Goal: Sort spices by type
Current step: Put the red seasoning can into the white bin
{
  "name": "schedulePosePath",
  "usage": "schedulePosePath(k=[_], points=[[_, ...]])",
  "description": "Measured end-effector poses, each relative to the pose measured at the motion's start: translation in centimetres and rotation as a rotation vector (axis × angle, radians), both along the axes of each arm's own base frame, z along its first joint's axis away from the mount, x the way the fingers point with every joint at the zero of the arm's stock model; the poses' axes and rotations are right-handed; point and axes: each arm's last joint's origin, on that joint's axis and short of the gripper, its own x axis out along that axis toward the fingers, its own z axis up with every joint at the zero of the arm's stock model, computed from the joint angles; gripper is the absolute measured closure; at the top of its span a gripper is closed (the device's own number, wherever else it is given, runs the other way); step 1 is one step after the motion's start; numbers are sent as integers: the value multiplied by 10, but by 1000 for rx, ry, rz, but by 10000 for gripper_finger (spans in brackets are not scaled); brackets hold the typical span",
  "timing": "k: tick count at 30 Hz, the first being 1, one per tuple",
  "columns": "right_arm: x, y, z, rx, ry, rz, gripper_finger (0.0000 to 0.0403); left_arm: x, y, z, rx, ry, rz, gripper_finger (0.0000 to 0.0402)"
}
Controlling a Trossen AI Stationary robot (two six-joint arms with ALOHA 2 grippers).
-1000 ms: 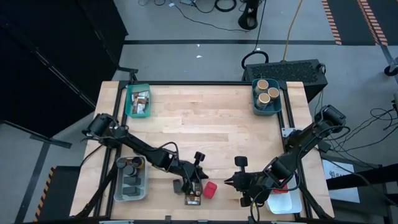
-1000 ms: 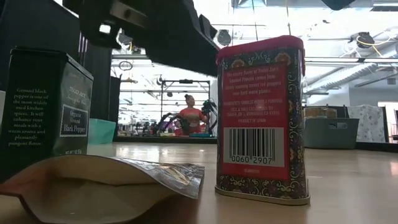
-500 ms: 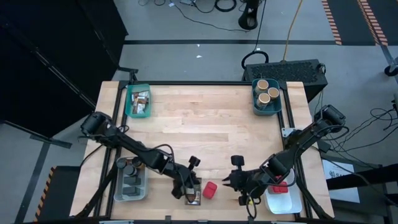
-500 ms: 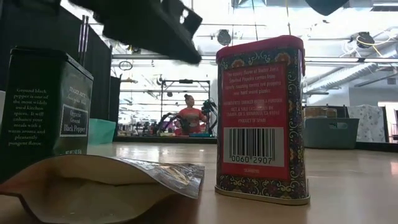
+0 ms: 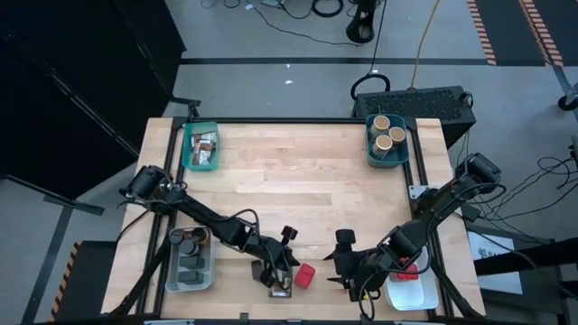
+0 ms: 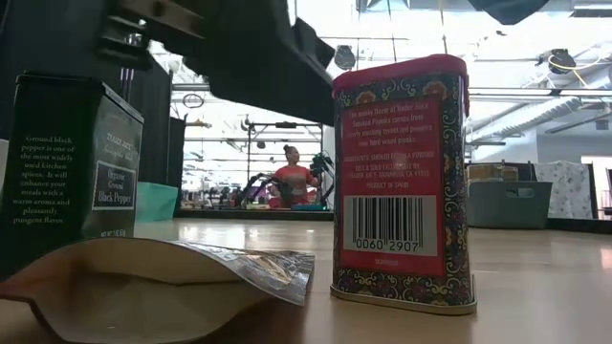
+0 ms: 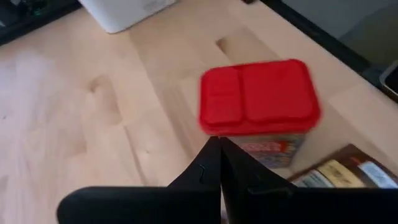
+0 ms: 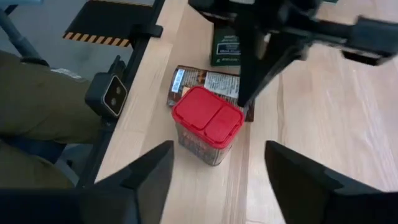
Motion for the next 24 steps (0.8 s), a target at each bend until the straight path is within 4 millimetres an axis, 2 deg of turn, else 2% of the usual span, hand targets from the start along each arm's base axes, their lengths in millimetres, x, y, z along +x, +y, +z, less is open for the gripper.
schedulePosePath(k=[7,10,17,24], points=[[-3,5,-11,38,94,19,125,2,2,-3,1,6,14,402],[-7,7,-12,60,119,2,125,4,1,-1,-23,-20,0,402],[-11,13,-12,60,104,17,130,14,-1,-12,-48,-46,-11,402],[0,16,-23,36,85,2,130,29,-8,-11,-60,-101,-14,402]])
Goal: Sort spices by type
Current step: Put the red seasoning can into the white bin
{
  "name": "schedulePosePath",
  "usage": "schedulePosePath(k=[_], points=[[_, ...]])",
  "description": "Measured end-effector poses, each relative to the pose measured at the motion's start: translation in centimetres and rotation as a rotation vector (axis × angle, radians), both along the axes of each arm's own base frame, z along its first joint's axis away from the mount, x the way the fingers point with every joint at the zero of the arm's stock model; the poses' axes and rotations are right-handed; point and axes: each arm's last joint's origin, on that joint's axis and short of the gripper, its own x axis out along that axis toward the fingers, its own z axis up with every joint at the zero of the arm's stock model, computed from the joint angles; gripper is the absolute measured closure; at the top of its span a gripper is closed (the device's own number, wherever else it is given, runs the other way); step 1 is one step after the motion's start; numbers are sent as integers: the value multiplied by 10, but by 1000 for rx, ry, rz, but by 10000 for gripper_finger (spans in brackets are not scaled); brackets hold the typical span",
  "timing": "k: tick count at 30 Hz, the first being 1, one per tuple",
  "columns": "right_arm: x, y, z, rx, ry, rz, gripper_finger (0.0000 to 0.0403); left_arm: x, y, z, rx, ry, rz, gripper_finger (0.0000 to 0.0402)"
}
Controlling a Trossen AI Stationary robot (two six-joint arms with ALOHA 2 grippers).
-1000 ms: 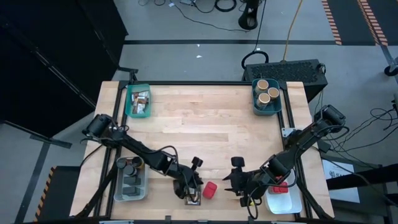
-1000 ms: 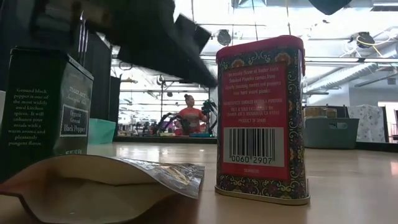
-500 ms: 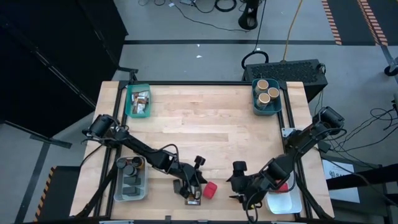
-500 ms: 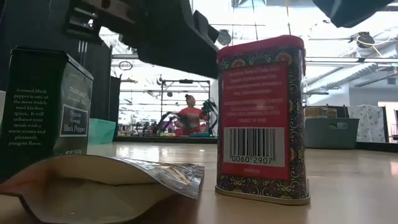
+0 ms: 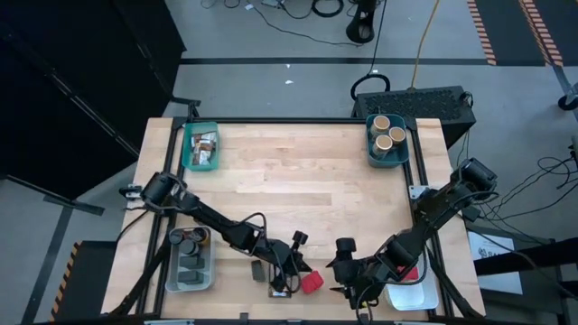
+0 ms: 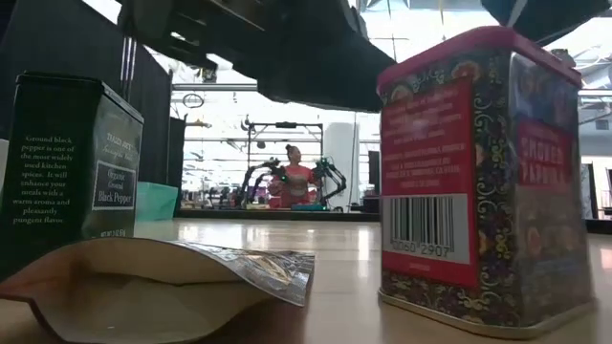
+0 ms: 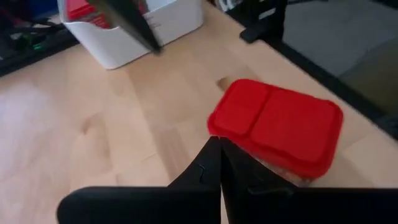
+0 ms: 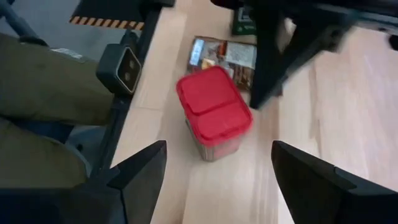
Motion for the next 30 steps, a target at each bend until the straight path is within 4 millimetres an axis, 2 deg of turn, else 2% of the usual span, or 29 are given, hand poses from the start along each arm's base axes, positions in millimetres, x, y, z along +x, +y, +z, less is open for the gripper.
schedulePosePath(k=[4,7,10,15,22,30], points=[[8,2,-5,-6,-23,23,121,-2,1,15,46,-45,13,402],[12,1,-6,1,-38,17,103,-10,-1,31,56,-53,1,402],[16,-2,-6,4,-45,24,86,-21,-6,39,77,-7,-14,402],[25,-7,-1,1,-101,54,65,-33,-19,43,108,10,2,402],[35,-7,0,-17,-177,105,62,-42,-32,49,164,-27,56,402],[43,-1,-25,-44,-136,113,62,-65,-34,86,207,-99,138,402]])
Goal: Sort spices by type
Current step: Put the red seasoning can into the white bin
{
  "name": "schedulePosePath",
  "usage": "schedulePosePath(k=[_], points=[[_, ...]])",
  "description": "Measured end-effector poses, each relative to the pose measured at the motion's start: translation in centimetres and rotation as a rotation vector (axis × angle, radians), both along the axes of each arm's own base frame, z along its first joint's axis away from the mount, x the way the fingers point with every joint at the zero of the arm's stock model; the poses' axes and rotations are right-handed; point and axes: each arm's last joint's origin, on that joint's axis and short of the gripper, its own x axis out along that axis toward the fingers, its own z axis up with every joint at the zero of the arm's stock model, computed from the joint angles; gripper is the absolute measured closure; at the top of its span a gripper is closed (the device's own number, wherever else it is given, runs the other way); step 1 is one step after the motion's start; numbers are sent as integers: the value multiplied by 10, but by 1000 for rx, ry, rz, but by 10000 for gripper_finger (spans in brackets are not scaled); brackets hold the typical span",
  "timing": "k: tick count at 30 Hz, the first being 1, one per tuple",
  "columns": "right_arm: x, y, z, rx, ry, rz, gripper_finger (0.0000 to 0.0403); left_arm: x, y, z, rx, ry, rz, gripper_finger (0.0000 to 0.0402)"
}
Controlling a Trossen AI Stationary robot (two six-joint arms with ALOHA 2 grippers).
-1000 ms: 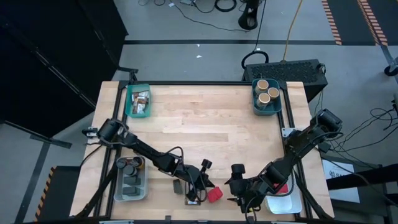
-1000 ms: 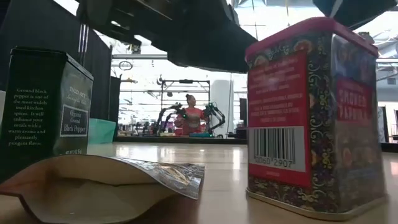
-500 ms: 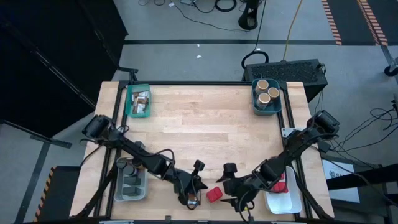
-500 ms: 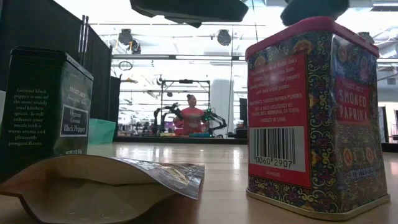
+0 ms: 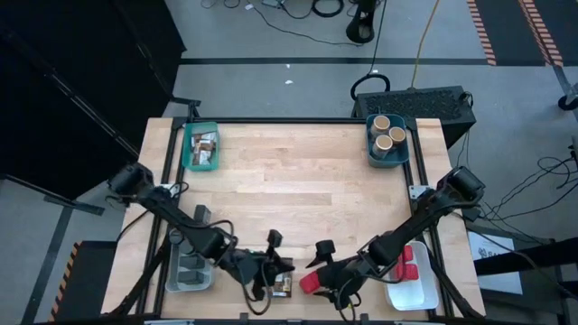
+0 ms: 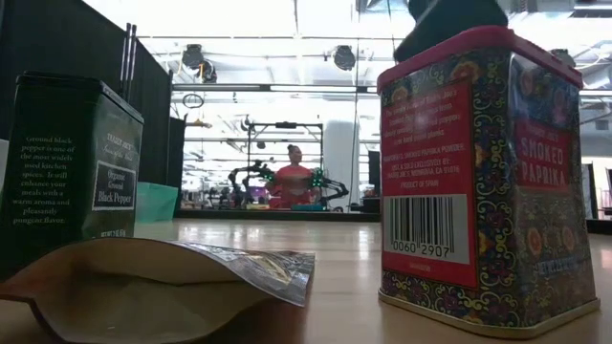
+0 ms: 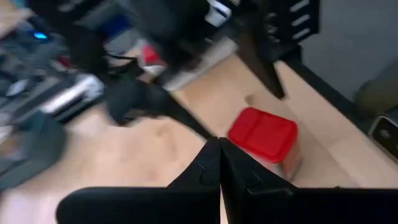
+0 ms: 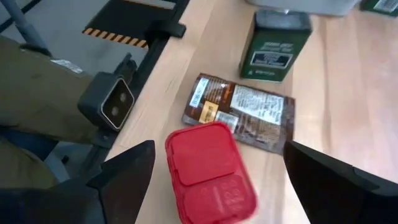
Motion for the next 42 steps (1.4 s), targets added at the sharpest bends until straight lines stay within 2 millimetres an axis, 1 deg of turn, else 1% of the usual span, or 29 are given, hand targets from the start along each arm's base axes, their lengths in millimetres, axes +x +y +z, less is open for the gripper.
schedulePosePath(k=[3,5,9,18,20,26,30,33,35,37,41,42], points=[[2,2,-9,2,20,-9,62,-11,1,15,21,-28,52,402],[3,3,-14,0,33,-14,62,-17,2,23,26,-33,55,402],[4,3,-18,13,49,-19,62,-23,1,32,16,-55,52,402],[3,3,-20,-11,68,9,62,-24,2,32,22,-47,58,402],[4,3,-23,-25,66,14,62,-24,2,32,22,-47,57,402],[10,2,-44,-63,105,18,62,-24,2,32,22,-46,57,402],[11,2,-46,-42,120,16,69,-24,2,32,22,-46,57,402],[11,2,-44,-27,121,13,85,-24,2,31,23,-44,57,402],[11,2,-44,-22,120,15,105,-24,2,31,24,-42,58,402],[11,3,-44,-17,125,23,133,-24,2,31,25,-42,59,402],[12,2,-44,-6,129,22,204,-23,3,31,4,-43,73,398],[12,2,-44,-7,129,22,212,-23,4,31,1,-43,79,395]])
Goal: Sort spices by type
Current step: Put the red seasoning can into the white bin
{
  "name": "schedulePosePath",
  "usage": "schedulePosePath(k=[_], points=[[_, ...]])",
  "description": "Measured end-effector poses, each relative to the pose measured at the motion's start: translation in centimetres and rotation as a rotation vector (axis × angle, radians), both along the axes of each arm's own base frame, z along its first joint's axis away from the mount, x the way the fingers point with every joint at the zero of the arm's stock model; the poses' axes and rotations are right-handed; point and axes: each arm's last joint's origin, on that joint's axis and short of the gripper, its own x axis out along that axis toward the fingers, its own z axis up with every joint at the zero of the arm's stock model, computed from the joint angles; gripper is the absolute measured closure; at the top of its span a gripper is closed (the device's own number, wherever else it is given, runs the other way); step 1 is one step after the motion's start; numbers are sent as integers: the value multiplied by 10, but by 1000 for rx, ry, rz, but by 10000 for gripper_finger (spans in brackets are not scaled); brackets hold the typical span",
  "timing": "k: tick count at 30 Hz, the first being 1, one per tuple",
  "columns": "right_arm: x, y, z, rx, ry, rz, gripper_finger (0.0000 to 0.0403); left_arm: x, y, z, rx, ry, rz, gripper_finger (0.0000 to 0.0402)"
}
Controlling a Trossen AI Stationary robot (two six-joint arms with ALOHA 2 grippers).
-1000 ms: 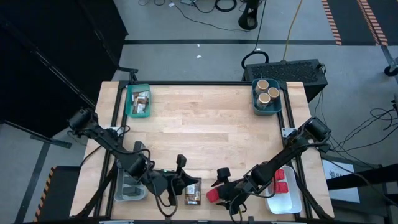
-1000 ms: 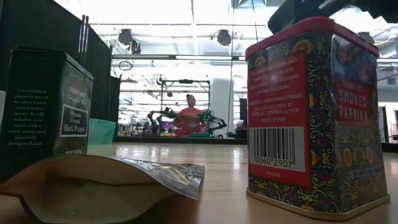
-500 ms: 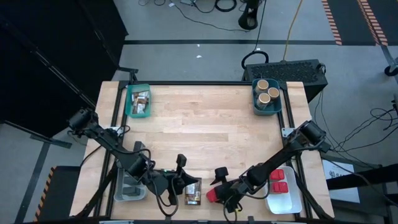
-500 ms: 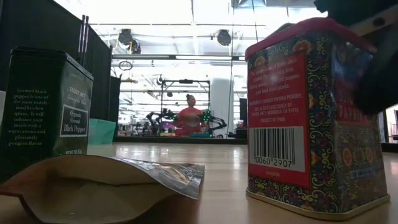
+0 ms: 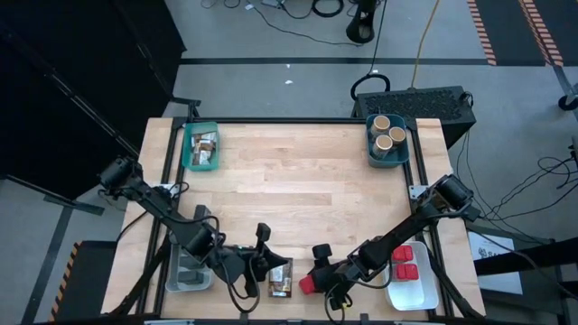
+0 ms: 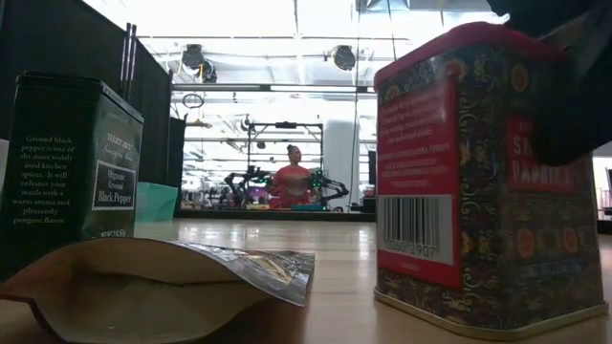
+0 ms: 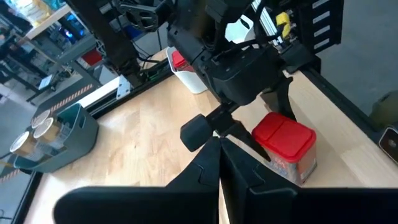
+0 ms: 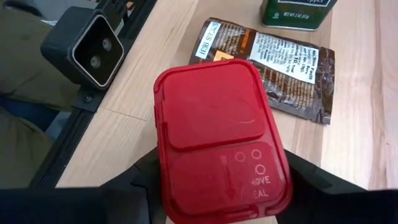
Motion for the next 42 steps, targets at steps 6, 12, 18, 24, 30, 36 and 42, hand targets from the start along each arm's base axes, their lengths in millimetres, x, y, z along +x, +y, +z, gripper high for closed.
schedulePosePath(k=[6,12,18,24,30,36,42], points=[[0,0,0,0,1,1,212,3,5,-1,-57,6,45,352],[-1,0,3,3,-1,2,212,4,7,-1,-87,8,58,282],[-2,0,7,15,-9,1,212,4,7,-1,-81,15,57,221],[-7,1,19,55,-7,7,212,2,8,-6,-52,56,60,222],[-24,0,49,77,-16,21,212,2,8,-6,-47,62,60,306],[-64,-1,91,109,-1,60,212,1,9,-7,-38,73,60,393],[-120,5,123,123,36,159,212,1,9,-7,-30,64,81,398]])
